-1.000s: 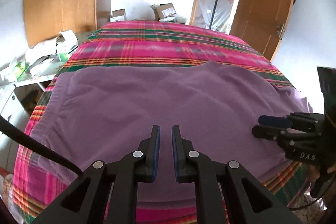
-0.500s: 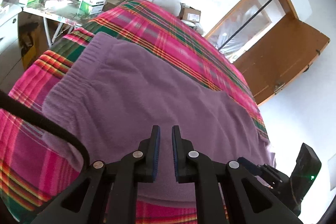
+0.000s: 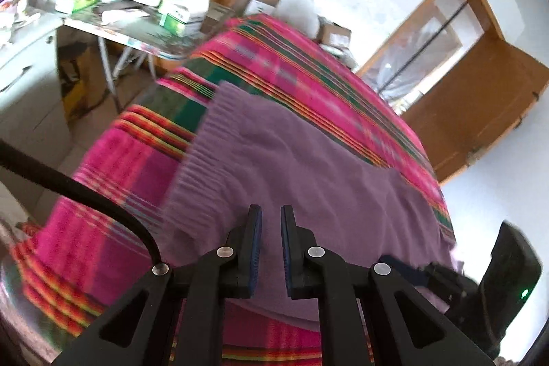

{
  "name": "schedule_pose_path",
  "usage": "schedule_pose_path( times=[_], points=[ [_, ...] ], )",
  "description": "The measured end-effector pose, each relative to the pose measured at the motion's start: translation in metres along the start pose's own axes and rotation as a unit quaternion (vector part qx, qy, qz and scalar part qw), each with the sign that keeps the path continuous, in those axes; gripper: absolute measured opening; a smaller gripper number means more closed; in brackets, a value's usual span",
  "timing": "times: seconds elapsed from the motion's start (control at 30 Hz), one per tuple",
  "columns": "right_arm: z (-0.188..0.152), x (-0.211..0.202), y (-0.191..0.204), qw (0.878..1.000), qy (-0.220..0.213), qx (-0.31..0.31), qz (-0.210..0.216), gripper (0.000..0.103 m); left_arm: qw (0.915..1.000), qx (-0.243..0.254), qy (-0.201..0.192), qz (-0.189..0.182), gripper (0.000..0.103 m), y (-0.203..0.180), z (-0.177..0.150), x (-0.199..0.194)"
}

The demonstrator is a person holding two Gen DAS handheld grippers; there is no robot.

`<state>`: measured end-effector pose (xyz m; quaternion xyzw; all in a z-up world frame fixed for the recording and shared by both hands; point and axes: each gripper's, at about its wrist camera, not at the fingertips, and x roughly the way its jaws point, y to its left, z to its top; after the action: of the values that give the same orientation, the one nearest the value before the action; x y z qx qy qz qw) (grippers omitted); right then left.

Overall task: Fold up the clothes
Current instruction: 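Grasp the folded garment's waistband edge with the left gripper while the right gripper approaches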

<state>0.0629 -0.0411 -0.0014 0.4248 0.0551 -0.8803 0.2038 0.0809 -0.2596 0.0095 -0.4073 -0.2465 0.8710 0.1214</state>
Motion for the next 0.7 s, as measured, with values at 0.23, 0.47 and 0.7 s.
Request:
schedule_pose_path(
  times=[0.23,0.47,0.7],
  points=[
    [-0.003,-0.005,0.042,0.996,-0.019,-0.080,0.013,0.031,0.9992,-0.027,-0.021,0.022,0.011,0.019,0.012,-0.014],
    [0.018,0.009,0.072,0.992,-0.028,-0.110,0.050,0.031,0.9986,-0.037,-0.024,0.029,0.011,0.029,0.015,-0.015],
    [0.027,0.034,0.101,0.985,-0.009,-0.157,0.073,0.031,0.9995,-0.014,-0.015,0.023,0.011,0.028,0.019,-0.019]
  ],
)
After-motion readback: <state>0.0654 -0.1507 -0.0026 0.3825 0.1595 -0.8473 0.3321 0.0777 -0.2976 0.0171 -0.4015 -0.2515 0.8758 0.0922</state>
